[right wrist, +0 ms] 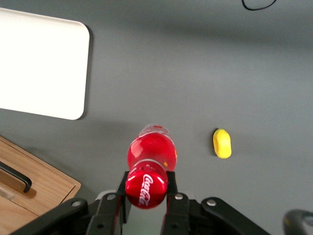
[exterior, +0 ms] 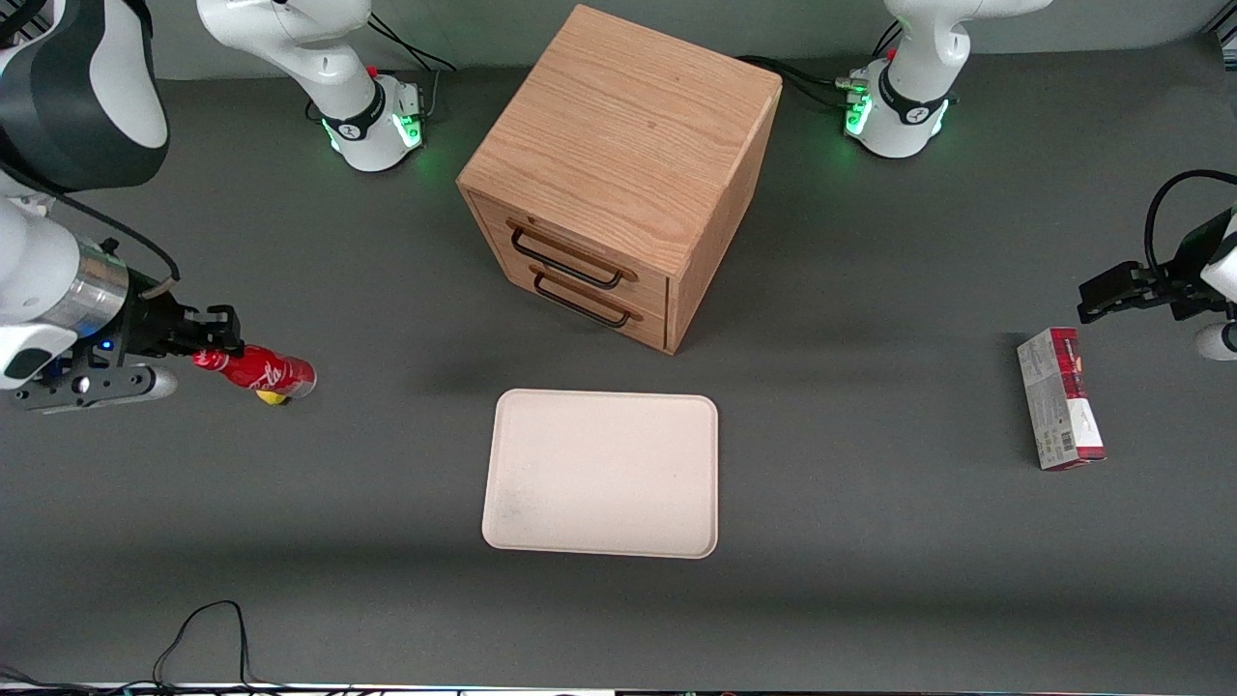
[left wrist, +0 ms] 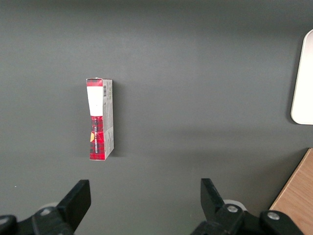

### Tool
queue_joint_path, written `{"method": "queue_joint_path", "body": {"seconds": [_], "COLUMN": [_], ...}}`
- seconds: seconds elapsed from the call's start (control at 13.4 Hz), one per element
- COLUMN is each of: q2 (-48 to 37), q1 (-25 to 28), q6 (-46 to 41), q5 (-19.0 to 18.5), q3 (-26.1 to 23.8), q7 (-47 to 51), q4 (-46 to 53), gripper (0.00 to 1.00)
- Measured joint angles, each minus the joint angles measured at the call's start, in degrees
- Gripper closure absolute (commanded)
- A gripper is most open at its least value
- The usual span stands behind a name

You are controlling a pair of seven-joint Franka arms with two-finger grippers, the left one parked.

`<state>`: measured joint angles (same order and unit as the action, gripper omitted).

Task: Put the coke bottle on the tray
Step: 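Lift the bottle and carry it over the white tray's edge, then lower the bottle onto the tray and open the right gripper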

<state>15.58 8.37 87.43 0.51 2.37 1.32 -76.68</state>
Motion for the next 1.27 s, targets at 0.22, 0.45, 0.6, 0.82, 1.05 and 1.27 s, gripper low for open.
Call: {"method": "queue_joint_path", "body": {"seconds": [0.22,0.45,0.6,0.82,1.05,1.27], "q2": [6.31,16.64,23.38,29.42,32.70,34.51], "q1": [1.31,3.60,4.52,7.65,10.18,11.02], "q6": [-0.52,1.00,6.01,12.86,18.17,20.26], "q5": [0.00,-0.01,-0.01,-0.03,-0.23,-1.35], "q3": [-0.52,-2.67,-5.40,-6.08,-6.07,-6.05], "q7": [3.12,11.94,19.88,26.65,30.31,30.63], "q4": [7.02,16.53,20.44,22.49,23.13,23.58], "gripper": [1.00,1.00,1.00,1.00,1.00,1.00]}}
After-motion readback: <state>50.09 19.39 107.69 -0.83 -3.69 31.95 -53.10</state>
